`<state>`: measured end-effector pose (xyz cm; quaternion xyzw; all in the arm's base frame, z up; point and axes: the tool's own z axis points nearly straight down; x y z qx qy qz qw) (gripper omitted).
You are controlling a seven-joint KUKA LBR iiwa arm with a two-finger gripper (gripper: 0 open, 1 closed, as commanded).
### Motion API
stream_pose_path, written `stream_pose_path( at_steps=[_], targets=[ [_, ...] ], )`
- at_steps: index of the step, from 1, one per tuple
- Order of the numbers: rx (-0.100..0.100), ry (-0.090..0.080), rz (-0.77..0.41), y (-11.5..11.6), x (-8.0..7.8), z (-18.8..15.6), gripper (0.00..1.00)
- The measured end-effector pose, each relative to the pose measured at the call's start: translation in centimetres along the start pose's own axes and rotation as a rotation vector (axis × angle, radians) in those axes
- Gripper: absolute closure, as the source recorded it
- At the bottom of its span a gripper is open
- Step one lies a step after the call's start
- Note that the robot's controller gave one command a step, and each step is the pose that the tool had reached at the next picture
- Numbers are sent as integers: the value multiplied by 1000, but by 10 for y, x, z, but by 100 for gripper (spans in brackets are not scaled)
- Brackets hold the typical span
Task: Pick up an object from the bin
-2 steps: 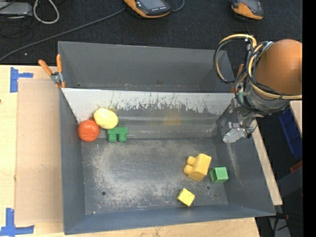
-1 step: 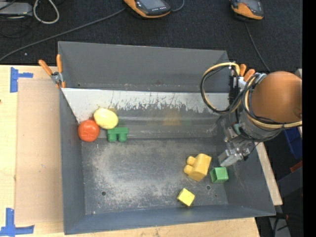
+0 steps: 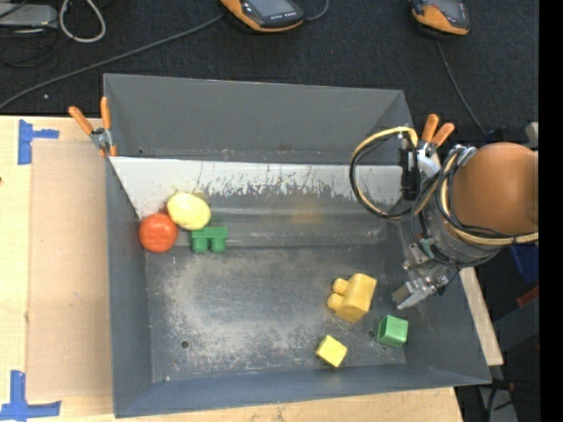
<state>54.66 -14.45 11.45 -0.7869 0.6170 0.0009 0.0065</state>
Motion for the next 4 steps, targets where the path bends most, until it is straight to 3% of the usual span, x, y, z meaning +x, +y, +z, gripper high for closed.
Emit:
stream_pose_path(
  at_steps=[1, 2, 3, 4],
  targets=[
    [1, -2, -176, 23, -12, 24, 100],
    [-1, 0, -472, 2, -49, 41, 100],
    [3, -3, -245, 27, -42, 41, 100],
    [14, 3, -322, 33, -69, 42, 100]
  ],
)
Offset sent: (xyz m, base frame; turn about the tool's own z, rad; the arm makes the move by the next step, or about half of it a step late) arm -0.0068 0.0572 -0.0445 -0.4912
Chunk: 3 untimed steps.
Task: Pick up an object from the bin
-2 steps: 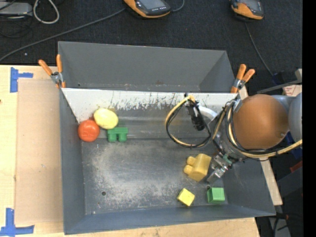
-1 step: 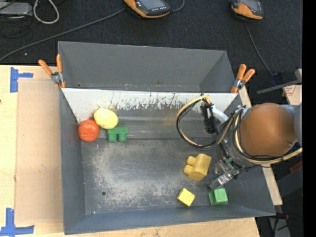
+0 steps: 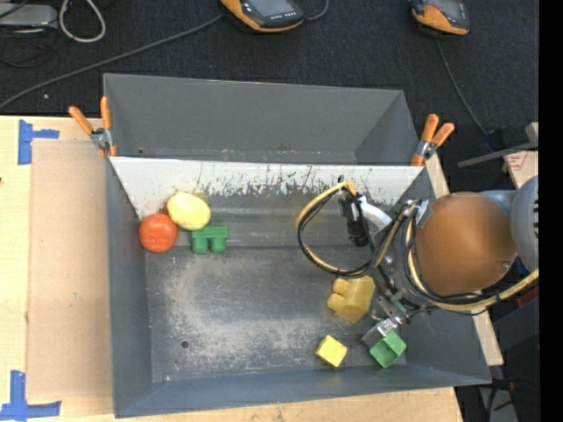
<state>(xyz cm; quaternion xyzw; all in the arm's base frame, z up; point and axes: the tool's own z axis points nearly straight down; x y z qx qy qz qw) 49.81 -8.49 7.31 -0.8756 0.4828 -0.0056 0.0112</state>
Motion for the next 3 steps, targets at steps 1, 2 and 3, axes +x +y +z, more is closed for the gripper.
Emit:
stream_pose_path(
  at_steps=[1, 2, 3],
  targets=[
    [0, 0, -1, 0, 0, 0, 100],
    [1, 3, 35, 0, -1, 0, 100],
    [27, 13, 60, 8, -6, -2, 100]
  ],
)
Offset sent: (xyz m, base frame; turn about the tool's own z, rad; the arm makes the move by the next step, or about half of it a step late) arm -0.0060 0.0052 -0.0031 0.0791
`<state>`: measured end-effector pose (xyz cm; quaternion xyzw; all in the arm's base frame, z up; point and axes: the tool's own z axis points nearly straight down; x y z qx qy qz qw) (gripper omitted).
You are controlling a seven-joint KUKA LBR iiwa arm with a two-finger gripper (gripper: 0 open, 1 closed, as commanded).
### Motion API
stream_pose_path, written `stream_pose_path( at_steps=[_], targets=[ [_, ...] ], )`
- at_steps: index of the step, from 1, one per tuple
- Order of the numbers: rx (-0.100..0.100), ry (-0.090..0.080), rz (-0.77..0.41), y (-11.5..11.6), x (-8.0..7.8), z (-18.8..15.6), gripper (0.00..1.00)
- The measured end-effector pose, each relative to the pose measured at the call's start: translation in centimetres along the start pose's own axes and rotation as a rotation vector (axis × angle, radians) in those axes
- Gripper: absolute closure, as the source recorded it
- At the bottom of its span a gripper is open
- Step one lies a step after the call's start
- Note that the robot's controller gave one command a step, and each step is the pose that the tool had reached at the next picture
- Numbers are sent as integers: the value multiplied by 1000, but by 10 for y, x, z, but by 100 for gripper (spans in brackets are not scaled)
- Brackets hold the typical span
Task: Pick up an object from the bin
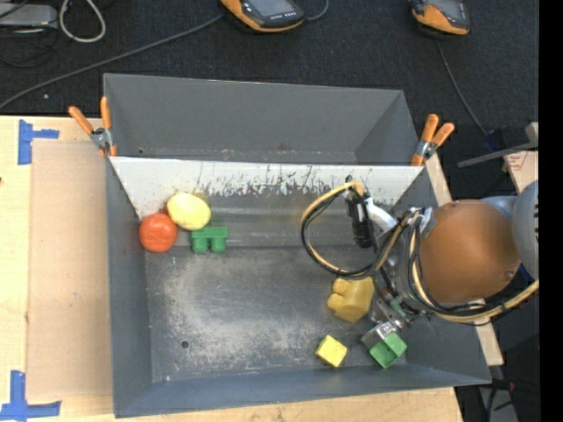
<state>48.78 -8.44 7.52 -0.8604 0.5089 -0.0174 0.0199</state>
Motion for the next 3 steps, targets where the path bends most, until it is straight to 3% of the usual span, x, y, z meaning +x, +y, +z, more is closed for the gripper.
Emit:
stream_pose_path(
  at_steps=[1, 3],
  targets=[
    [-8, -6, 33, 8, 31, 3, 100],
    [9, 0, 39, 26, 6, 1, 100]
  ],
)
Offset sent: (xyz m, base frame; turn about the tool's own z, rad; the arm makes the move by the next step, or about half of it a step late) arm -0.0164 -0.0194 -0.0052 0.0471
